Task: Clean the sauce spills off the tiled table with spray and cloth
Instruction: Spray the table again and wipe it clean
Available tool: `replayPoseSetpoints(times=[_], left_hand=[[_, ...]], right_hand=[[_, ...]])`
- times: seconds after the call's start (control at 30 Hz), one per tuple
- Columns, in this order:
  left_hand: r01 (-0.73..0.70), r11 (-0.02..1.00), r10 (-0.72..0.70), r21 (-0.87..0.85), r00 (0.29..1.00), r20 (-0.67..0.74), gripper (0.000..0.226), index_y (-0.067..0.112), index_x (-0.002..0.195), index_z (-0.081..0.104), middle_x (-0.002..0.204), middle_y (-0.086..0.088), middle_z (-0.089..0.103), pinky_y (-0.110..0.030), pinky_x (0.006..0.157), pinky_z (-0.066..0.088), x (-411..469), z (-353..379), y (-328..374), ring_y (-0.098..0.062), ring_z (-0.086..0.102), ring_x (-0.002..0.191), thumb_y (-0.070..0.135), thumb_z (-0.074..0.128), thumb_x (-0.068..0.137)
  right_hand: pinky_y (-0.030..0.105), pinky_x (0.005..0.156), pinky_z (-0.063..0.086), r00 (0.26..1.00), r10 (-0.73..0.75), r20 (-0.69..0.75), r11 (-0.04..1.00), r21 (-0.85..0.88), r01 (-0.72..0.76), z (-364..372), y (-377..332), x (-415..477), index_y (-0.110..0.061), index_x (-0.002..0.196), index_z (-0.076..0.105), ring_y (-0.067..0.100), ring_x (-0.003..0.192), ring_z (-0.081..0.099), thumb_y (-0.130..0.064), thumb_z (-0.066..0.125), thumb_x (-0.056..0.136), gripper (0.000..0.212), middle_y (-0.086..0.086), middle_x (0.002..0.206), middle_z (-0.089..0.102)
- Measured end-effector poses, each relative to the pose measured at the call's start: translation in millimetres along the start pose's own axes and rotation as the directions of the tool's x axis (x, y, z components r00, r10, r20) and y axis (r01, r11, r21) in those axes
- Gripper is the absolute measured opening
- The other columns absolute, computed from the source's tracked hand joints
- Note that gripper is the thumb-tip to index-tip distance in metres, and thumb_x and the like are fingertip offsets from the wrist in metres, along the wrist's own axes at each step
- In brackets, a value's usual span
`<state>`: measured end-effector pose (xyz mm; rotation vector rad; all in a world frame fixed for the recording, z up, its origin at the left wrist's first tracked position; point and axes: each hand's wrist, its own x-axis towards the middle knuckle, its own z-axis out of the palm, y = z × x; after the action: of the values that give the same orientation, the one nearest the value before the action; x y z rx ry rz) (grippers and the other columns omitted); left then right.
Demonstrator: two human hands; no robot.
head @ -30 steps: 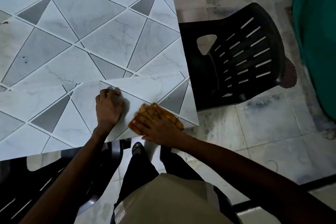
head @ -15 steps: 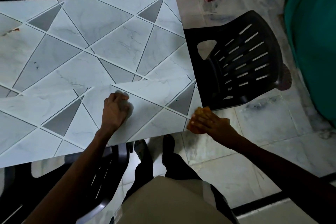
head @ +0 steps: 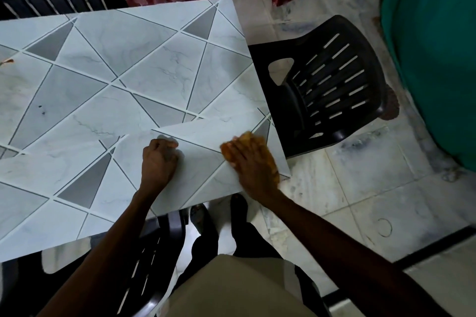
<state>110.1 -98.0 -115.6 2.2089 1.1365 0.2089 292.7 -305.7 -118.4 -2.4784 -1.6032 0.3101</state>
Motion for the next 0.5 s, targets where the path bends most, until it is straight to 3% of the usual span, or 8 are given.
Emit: replayPoseSetpoints(times=[0.17, 0.23, 0.37, 0.5], left_hand=[[-0.075, 0.997, 0.076, 0.032, 0.997, -0.011, 0.032, 0.008, 0.105, 0.071, 0.110, -0.016, 0.064, -0.045, 0.097, 0.044, -1.5, 2.9, -3.5, -0.038, 0.059, 0.105, 0.015, 0.054, 0.078], [-0.093, 0.995, 0.093, 0.047, 0.996, -0.010, 0.032, 0.011, 0.105, 0.070, 0.109, -0.013, 0.064, -0.042, 0.095, 0.044, 1.2, 3.3, -8.2, -0.037, 0.059, 0.104, 0.017, 0.054, 0.079], [-0.122, 0.991, 0.124, 0.064, 0.992, -0.026, 0.030, 0.012, 0.104, 0.070, 0.109, -0.012, 0.063, -0.035, 0.093, 0.038, 1.3, 3.1, -8.0, -0.035, 0.058, 0.102, 0.013, 0.055, 0.077], [-0.102, 0.993, 0.105, 0.055, 0.992, -0.070, 0.031, 0.012, 0.100, 0.070, 0.107, -0.012, 0.064, -0.036, 0.089, 0.039, 2.2, 6.5, -8.4, -0.038, 0.059, 0.099, 0.010, 0.054, 0.074]], right_hand=[[0.058, 0.122, 0.012, 0.973, -0.222, 0.069, 0.975, -0.018, 0.224, 18.6, -61.1, 31.2, -0.026, 0.152, 0.038, 0.035, 0.153, 0.017, -0.039, 0.042, 0.099, 0.054, -0.001, 0.160, 0.037], [0.057, 0.122, 0.014, 0.973, -0.226, 0.050, 0.974, -0.023, 0.227, 14.9, -55.9, 33.7, -0.027, 0.152, 0.040, 0.033, 0.154, 0.016, -0.043, 0.041, 0.098, 0.056, 0.000, 0.161, 0.036], [0.054, 0.122, 0.019, 0.999, -0.023, -0.030, 1.000, -0.007, 0.023, 4.4, -9.1, 16.9, -0.032, 0.156, 0.032, 0.029, 0.154, 0.017, -0.044, 0.046, 0.096, 0.062, 0.000, 0.163, 0.033], [0.055, 0.123, 0.019, 0.960, 0.269, -0.083, 0.963, 0.038, -0.267, -1.5, 47.5, -13.0, -0.028, 0.158, 0.029, 0.030, 0.152, 0.021, -0.045, 0.041, 0.101, 0.060, 0.000, 0.164, 0.030]])
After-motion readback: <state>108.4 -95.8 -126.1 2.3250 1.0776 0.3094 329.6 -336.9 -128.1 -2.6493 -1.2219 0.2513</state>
